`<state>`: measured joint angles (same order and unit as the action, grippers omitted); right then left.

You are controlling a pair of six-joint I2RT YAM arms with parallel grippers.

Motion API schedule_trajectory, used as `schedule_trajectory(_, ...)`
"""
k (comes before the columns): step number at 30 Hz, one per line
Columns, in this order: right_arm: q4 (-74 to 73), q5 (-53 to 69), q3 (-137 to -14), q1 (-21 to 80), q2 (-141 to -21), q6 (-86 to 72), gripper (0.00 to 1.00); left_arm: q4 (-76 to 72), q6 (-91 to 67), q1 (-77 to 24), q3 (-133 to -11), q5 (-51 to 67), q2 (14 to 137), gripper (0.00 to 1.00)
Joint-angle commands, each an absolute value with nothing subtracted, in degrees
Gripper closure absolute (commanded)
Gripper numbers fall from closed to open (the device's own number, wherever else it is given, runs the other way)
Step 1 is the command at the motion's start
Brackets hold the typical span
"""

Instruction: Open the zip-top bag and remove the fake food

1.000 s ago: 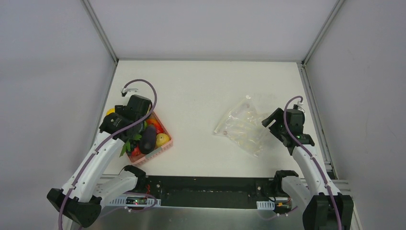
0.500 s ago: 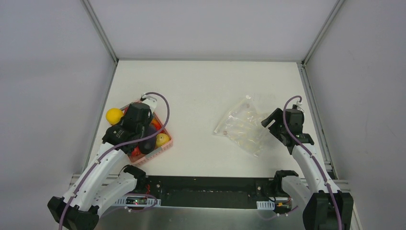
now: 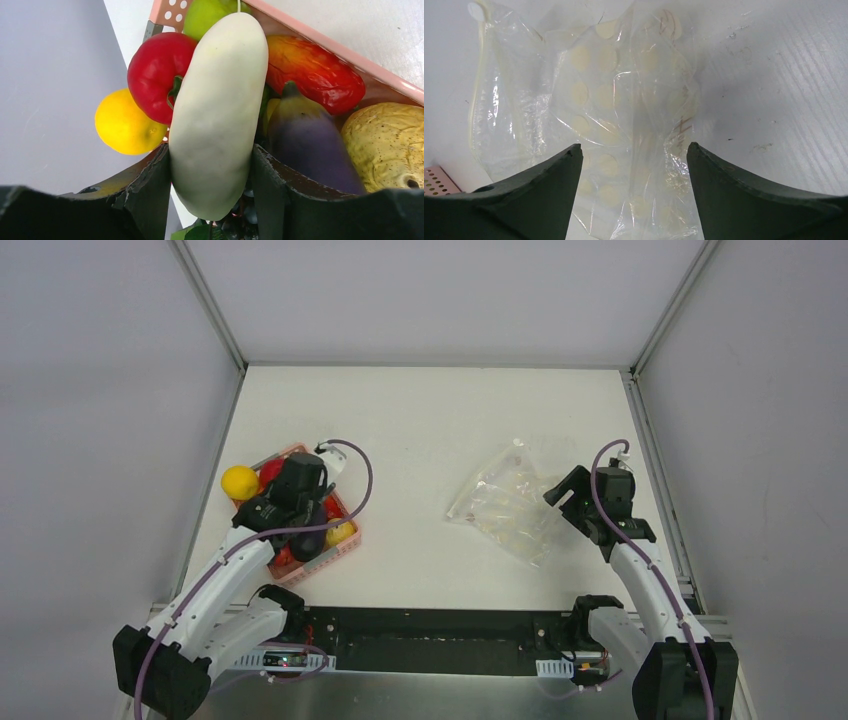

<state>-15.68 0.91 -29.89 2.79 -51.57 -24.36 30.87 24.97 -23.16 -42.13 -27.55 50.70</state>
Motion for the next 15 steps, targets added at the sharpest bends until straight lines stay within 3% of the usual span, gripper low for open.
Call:
schedule_trajectory(1,-14.67,1.63,-31.03,2.81,-51.17,-23.38,0.2,32.68,24.76,-22.76,-42.58,-30.58,49.07,0.54)
schedule_trajectory(4,-14.67,1.8,-30.98,2.77,-51.22,-23.38,0.2,34.1,24.05,-22.76,-41.77,-32.24,46.68,0.46)
schedule_trajectory(9,-14.3,2.07,-30.78,2.81,-51.24,-23.46,0.2,37.06,24.0,-22.76,-40.51,-31.94,43.57,0.43)
schedule_trajectory(15,-14.14,2.39,-30.59,2.81,-51.43,-23.55,0.2,37.0,24.07,-22.77,-38.77,-30.83,42.22,0.31)
